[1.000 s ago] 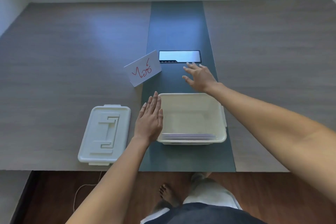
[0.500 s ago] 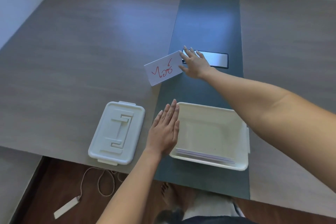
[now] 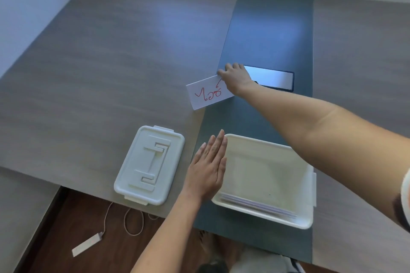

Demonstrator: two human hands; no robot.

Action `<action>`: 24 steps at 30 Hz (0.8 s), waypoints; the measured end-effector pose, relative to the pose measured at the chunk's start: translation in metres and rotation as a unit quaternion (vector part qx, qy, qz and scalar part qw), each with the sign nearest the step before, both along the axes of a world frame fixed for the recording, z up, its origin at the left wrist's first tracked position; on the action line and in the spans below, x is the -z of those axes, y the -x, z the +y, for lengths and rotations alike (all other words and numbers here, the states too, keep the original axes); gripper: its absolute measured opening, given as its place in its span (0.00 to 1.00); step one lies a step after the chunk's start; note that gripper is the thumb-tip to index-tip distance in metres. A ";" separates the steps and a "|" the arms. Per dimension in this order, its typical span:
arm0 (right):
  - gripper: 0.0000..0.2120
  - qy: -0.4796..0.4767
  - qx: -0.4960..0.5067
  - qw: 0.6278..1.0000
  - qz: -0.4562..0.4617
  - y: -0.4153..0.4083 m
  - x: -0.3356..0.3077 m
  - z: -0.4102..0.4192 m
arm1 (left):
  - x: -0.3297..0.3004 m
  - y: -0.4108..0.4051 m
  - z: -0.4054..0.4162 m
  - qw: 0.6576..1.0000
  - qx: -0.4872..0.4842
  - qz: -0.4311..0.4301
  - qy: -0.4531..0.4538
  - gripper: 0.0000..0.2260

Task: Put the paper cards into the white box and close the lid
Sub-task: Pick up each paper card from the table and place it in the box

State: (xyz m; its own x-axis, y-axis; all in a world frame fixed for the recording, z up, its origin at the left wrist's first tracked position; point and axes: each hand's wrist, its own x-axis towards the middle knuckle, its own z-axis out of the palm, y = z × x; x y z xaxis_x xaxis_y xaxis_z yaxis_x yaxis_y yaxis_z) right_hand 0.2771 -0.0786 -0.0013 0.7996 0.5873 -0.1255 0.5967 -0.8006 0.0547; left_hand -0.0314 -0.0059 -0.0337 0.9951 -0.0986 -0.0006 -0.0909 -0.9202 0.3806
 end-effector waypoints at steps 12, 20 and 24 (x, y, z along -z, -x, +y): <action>0.18 -0.085 0.103 0.986 0.102 0.023 -0.027 -0.038 | 0.003 -0.001 0.002 1.000 -0.003 -0.008 -0.020 0.25; 0.13 -0.193 0.175 0.962 0.080 0.051 -0.058 -0.096 | 0.003 -0.001 0.001 1.000 0.011 -0.010 -0.017 0.26; 0.12 -0.230 0.191 0.953 0.044 0.073 -0.073 -0.121 | 0.002 -0.001 0.001 1.000 0.023 -0.013 -0.017 0.27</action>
State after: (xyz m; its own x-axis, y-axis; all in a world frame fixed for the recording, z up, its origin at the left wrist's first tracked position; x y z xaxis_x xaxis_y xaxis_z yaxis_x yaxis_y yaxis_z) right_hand 0.2039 -0.1997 0.0714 0.9641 0.2655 -0.0019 0.2435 -0.8871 -0.3921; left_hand -0.0308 -0.0049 -0.0352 0.9894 -0.1438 0.0214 -0.1423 -0.9271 0.3468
